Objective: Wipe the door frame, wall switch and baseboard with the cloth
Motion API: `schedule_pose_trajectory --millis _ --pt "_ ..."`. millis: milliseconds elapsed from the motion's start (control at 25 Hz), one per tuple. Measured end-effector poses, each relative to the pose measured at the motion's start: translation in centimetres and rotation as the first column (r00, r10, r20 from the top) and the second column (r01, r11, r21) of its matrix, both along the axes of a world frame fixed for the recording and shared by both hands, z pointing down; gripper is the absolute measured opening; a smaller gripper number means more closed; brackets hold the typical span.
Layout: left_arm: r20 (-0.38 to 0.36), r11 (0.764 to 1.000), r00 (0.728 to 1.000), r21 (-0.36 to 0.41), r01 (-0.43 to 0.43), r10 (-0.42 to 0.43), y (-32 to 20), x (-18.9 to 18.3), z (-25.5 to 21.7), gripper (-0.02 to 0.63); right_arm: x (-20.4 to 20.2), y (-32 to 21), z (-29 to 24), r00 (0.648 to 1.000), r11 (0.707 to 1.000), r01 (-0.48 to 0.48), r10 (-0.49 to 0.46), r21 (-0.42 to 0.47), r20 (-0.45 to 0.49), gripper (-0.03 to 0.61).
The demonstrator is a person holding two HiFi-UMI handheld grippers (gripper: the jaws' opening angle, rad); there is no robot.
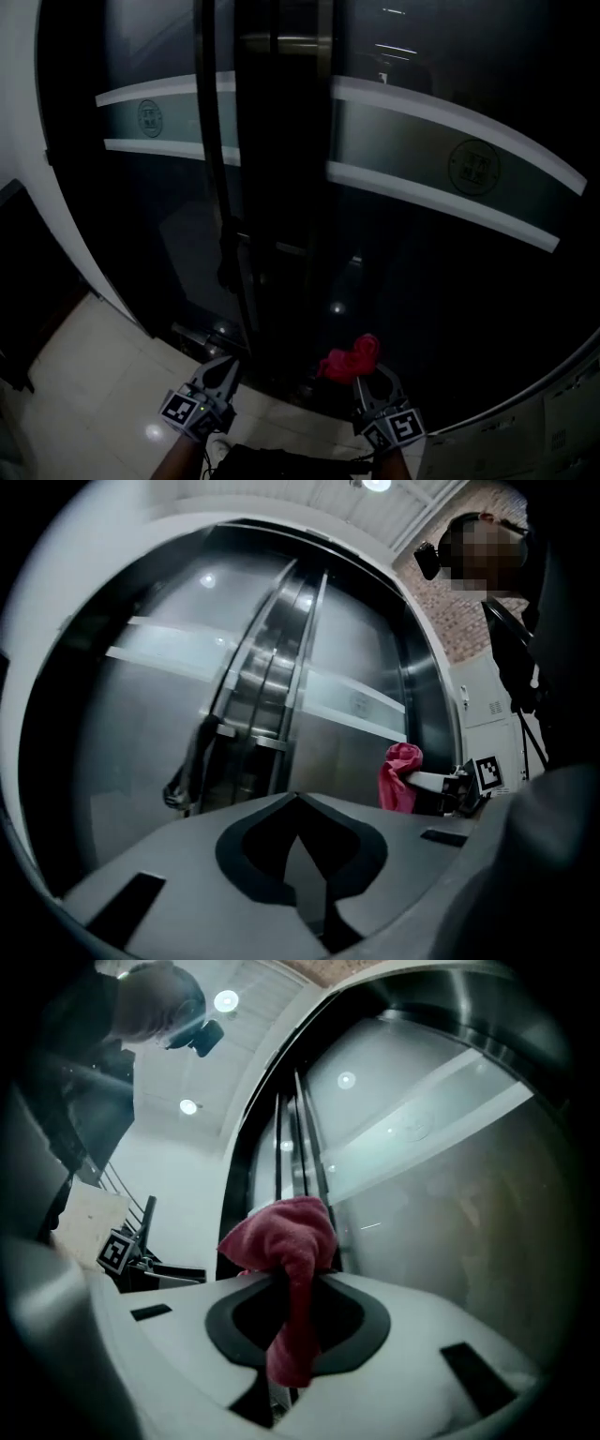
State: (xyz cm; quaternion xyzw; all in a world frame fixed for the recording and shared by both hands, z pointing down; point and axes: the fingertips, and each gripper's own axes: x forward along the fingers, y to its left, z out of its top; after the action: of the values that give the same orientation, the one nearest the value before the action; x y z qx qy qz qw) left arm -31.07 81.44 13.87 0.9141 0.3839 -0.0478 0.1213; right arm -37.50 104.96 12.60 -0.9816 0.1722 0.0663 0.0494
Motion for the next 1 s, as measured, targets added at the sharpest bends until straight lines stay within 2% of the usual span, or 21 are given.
schedule_pose_trajectory --millis 120,280,360,400,480,600,680,840,1000 --pt "0.011 0.995 0.995 -0.02 0.103 -0.103 -9.4 2.4 0.9 -0.008 5.2 -9.3 0.1 0.994 0.994 0.111 -0.112 0.016 0.023 0.057" --pt "-0.01 0.971 0.971 -0.005 0.239 -0.239 -23.3 5.9 0.2 -0.008 12.5 -22.8 0.1 0.971 0.969 0.236 -0.239 0.077 0.031 0.057" --pt "-0.006 0.942 0.942 -0.01 0.335 -0.335 -30.5 6.2 -0.1 -0.008 15.7 -30.0 -0.1 0.94 0.938 0.333 -0.338 0.097 0.041 0.057" --pt "0.002 0.919 0.919 -0.012 0.395 -0.395 -34.4 5.7 0.0 -0.008 17.2 -33.9 -0.2 0.915 0.914 0.395 -0.4 0.096 0.044 0.057" --pt "0.021 0.853 0.853 -0.019 0.522 -0.521 -41.8 4.4 0.5 -0.008 19.7 -41.4 -0.2 0.854 0.855 0.513 -0.517 0.078 0.053 0.057" --pt "0.062 0.726 0.728 -0.046 0.686 -0.683 -50.6 2.6 2.0 -0.008 22.4 -50.0 0.3 0.765 0.769 0.637 -0.639 0.059 0.077 0.057" --pt "0.09 0.643 0.645 -0.05 0.764 -0.759 -54.8 1.6 2.9 -0.008 23.9 -54.7 0.8 0.707 0.712 0.7 -0.702 0.052 0.088 0.057" --pt "0.119 0.527 0.524 -0.01 0.85 -0.843 -59.8 1.4 4.3 -0.008 27.7 -62.6 2.2 0.6 0.607 0.792 -0.794 0.068 0.095 0.057" --pt "0.101 0.396 0.395 -0.009 0.918 -0.913 -64.1 2.7 3.4 -0.006 32.1 -69.4 2.5 0.493 0.5 0.861 -0.866 0.099 0.087 0.057"
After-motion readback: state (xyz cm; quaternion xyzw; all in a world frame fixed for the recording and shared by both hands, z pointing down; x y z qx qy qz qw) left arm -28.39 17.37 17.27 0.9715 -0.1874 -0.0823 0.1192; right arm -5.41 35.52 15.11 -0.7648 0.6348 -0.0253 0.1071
